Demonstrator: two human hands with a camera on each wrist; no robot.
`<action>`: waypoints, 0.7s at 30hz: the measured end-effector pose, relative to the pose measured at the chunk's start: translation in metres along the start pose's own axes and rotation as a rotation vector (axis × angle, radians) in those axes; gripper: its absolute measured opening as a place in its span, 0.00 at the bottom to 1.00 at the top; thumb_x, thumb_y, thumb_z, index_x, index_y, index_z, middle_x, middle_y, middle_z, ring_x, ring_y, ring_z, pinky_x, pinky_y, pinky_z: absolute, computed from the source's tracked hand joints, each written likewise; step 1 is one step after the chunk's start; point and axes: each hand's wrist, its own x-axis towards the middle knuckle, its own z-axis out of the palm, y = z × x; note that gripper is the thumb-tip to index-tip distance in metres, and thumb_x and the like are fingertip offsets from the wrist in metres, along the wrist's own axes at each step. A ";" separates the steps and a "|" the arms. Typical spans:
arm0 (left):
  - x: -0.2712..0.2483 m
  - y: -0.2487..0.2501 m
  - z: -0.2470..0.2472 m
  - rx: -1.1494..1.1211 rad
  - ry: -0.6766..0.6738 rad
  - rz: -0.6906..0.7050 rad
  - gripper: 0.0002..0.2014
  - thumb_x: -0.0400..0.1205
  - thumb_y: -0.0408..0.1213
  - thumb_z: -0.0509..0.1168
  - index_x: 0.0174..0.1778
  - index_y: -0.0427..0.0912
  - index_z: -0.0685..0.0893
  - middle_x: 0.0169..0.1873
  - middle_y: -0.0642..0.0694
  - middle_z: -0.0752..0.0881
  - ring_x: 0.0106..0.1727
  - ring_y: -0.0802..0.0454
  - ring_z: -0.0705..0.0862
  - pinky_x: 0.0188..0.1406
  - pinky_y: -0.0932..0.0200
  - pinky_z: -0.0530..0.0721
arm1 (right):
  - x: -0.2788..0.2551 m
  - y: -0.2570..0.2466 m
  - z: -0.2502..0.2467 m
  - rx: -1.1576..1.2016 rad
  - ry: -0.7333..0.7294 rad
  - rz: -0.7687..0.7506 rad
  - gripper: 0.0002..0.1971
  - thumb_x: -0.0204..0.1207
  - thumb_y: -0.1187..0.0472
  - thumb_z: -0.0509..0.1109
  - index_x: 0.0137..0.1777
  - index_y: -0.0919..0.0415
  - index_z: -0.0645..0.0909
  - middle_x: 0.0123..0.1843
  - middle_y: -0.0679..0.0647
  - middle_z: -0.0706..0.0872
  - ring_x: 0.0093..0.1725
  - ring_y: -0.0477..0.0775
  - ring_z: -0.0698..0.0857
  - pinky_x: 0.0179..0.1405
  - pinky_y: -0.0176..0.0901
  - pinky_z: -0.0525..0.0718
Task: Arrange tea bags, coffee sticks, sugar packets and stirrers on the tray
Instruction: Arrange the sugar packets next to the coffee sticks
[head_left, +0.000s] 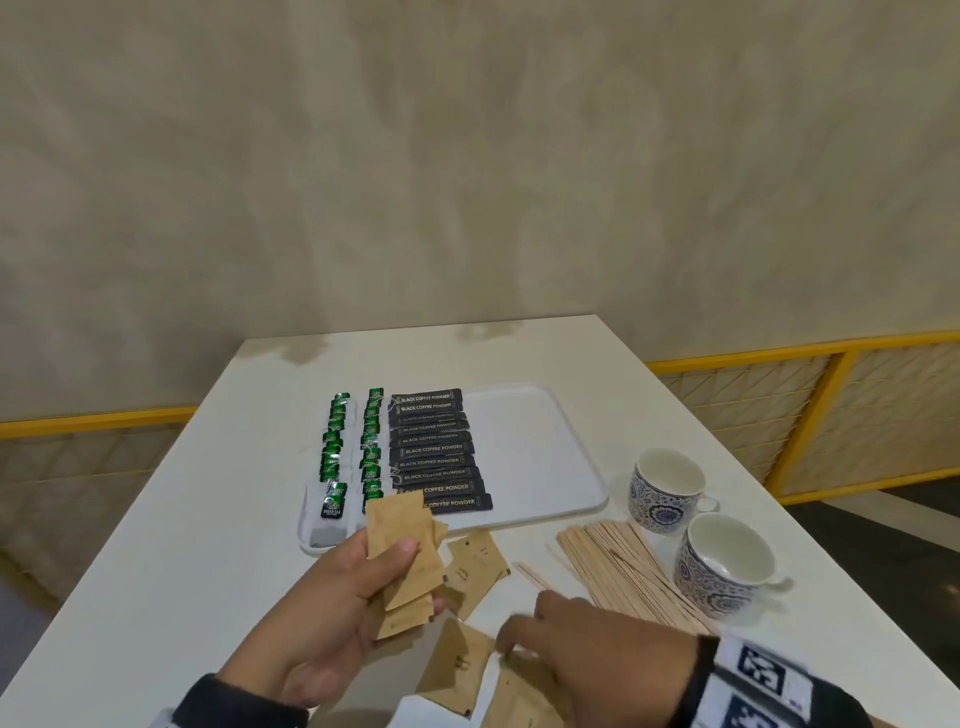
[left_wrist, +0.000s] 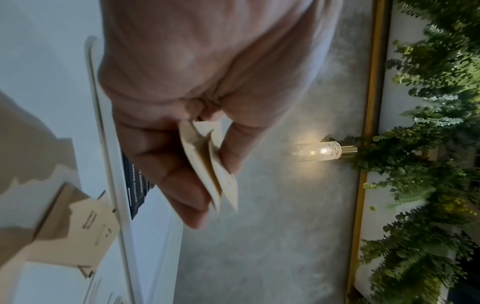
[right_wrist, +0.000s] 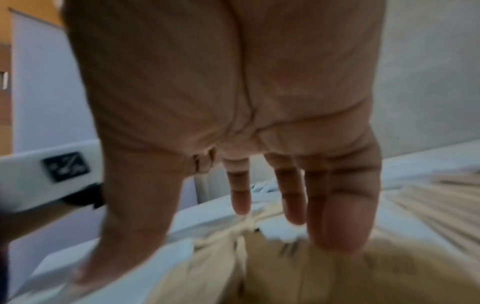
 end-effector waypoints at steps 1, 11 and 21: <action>-0.001 -0.001 -0.001 -0.002 0.003 -0.005 0.18 0.75 0.37 0.66 0.61 0.40 0.83 0.40 0.35 0.89 0.35 0.41 0.87 0.46 0.49 0.84 | 0.001 -0.002 0.008 -0.083 0.030 -0.054 0.21 0.80 0.47 0.64 0.70 0.41 0.64 0.60 0.57 0.69 0.59 0.58 0.74 0.47 0.53 0.72; -0.004 -0.009 0.000 0.022 0.004 -0.031 0.12 0.82 0.35 0.62 0.62 0.39 0.81 0.40 0.36 0.90 0.34 0.42 0.87 0.37 0.53 0.87 | 0.033 -0.001 0.012 -0.140 0.095 -0.100 0.28 0.72 0.57 0.76 0.70 0.41 0.72 0.61 0.53 0.74 0.60 0.57 0.70 0.55 0.53 0.76; -0.007 -0.017 -0.008 0.027 0.047 -0.068 0.12 0.84 0.34 0.62 0.61 0.38 0.82 0.44 0.33 0.89 0.36 0.41 0.87 0.42 0.48 0.86 | 0.057 -0.009 -0.002 -0.009 0.061 0.023 0.29 0.68 0.61 0.80 0.67 0.53 0.74 0.62 0.54 0.75 0.62 0.58 0.76 0.63 0.55 0.78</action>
